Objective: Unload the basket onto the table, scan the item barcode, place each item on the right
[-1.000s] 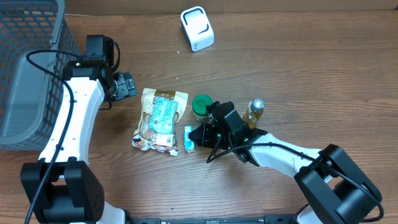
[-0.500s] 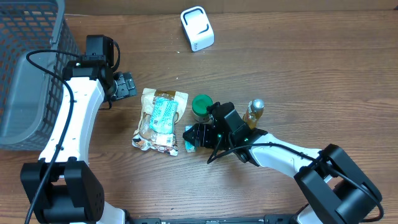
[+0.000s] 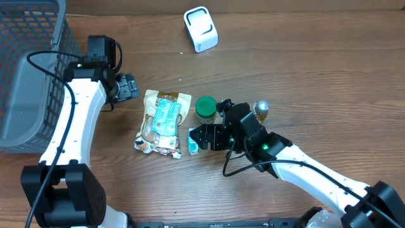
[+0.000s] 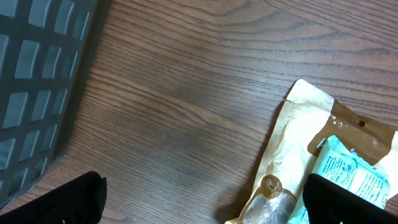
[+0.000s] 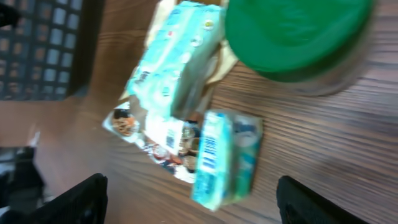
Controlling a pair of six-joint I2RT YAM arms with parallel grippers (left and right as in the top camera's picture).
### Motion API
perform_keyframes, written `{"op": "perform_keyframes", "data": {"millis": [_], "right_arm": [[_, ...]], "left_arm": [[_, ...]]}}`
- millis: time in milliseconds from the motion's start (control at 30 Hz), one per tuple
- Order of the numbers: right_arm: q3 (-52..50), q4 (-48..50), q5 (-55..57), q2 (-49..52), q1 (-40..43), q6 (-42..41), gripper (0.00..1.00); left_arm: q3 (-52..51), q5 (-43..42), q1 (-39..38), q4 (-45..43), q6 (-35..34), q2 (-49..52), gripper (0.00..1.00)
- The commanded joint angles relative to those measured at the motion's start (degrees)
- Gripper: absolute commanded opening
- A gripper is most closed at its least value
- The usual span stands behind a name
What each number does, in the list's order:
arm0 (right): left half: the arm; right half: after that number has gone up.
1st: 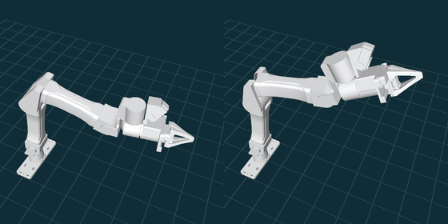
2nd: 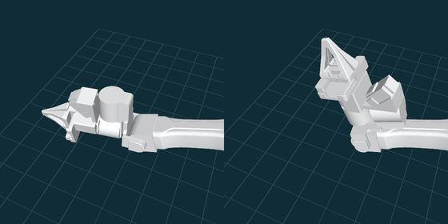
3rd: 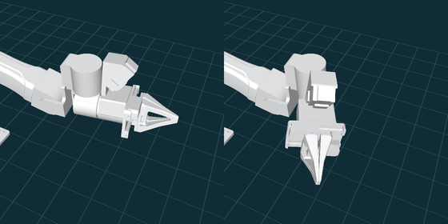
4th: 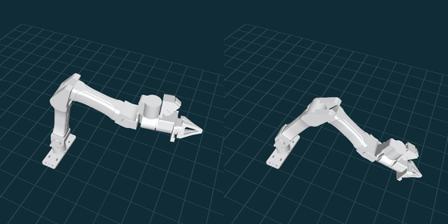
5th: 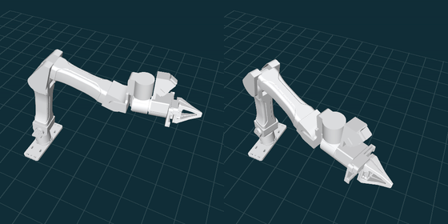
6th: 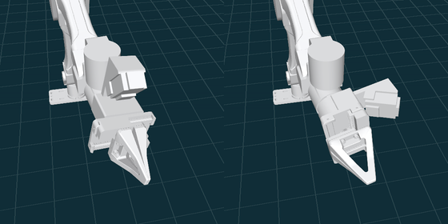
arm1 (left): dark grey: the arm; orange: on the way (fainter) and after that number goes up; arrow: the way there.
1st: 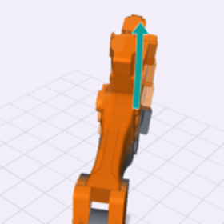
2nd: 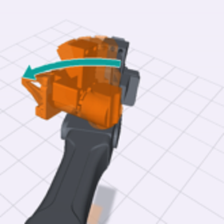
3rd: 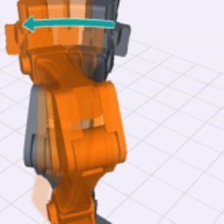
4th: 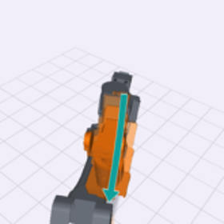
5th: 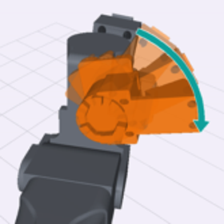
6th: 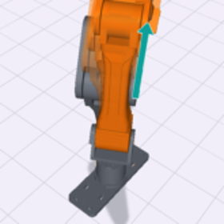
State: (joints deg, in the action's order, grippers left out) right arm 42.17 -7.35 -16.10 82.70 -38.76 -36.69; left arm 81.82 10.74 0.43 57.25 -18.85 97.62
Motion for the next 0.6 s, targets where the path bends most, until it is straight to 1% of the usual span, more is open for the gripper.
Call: {"op": "perform_keyframes", "data": {"millis": [0, 100, 200, 267, 300, 567], "right_arm": [[-0.09, -0.66, 3.45, -0.83, -0.11, 1.42, 0.84], [-0.09, -0.68, 3.48, -0.83, -0.11, 1.44, 0.85], [-0.09, -0.83, 3.45, -0.83, -0.11, 1.44, 0.9], [-0.09, -1.2, 3.45, -0.83, -0.11, 1.64, 0.98], [-0.11, -1.33, 3.45, -0.83, -0.11, 2.21, 1.0], [-0.11, -1.38, 3.65, -0.83, -0.11, 2.69, 1.0]], "left_arm": [[0.83, 0.15, -0.07, -0.11, 1.09, -0.24, 1.0], [0.83, 0.15, -0.07, -0.11, 1.09, -0.24, 1.0], [0.83, 0.15, -0.07, -0.11, 1.09, -0.24, 1.0], [0.83, 0.15, -0.07, -0.13, 1.09, -0.24, 1.0], [0.83, 0.15, -0.07, -0.11, 1.07, -0.24, 1.0], [0.83, 0.15, -0.07, -0.11, 1.09, -0.24, 1.0]]}}
